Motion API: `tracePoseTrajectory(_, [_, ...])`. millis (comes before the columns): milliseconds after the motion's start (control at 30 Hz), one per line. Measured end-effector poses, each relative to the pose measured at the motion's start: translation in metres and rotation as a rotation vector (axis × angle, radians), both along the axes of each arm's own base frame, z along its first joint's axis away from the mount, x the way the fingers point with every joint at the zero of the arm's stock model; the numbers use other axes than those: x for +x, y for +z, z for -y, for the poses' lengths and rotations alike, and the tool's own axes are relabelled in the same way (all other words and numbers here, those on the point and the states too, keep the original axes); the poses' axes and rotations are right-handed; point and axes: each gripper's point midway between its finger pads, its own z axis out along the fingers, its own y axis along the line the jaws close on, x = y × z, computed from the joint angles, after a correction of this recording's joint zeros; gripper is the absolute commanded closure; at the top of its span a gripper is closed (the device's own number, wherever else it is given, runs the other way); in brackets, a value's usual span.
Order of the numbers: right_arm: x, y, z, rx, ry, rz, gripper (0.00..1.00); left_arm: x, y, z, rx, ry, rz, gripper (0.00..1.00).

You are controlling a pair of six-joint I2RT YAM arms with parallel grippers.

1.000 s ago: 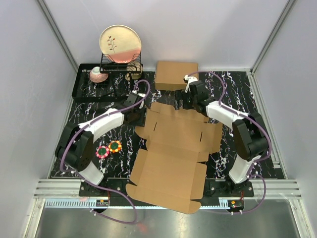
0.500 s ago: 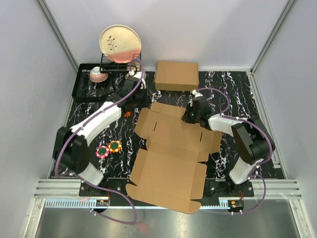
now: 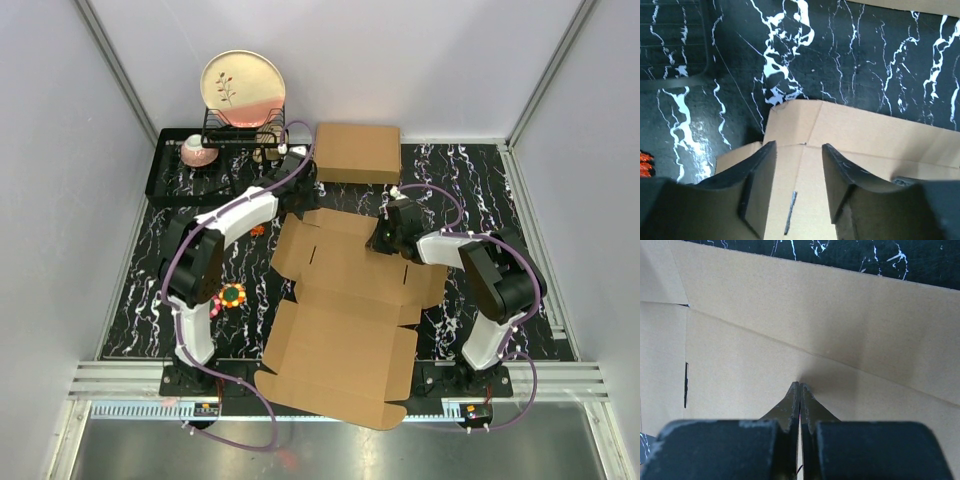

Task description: Fold the paper box

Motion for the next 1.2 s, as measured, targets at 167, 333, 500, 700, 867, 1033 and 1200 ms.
tracePoseTrajectory(167, [0.000, 0.000, 0.000, 0.002, -0.002, -0.001, 1.00, 0.006, -0.006, -0.007, 0.023, 0.037, -0.005, 0.23])
tracePoseTrajectory(333, [0.000, -0.001, 0.000, 0.002, -0.002, -0.001, 1.00, 0.010, -0.017, -0.015, 0.043, 0.048, -0.025, 0.25])
tracePoseTrajectory(500, [0.001, -0.001, -0.001, 0.004, -0.001, 0.002, 1.00, 0.017, -0.039, -0.023, 0.075, 0.051, -0.058, 0.28])
tracePoseTrajectory(700, [0.001, -0.001, -0.001, 0.006, 0.001, 0.003, 1.00, 0.029, -0.043, -0.015, 0.075, 0.040, -0.050, 0.50])
tracePoseTrajectory(867, [0.001, -0.001, -0.001, 0.005, 0.002, 0.004, 1.00, 0.026, -0.043, -0.006, 0.055, 0.004, -0.053, 0.54])
tracePoseTrajectory(1033, [0.001, -0.001, -0.001, 0.005, 0.003, 0.004, 1.00, 0.026, -0.044, 0.001, 0.040, -0.023, -0.046, 0.39])
tracePoseTrajectory(1200, [0.002, 0.000, -0.002, 0.005, 0.004, 0.007, 1.00, 0.015, -0.062, -0.005, 0.049, -0.029, -0.049, 0.36])
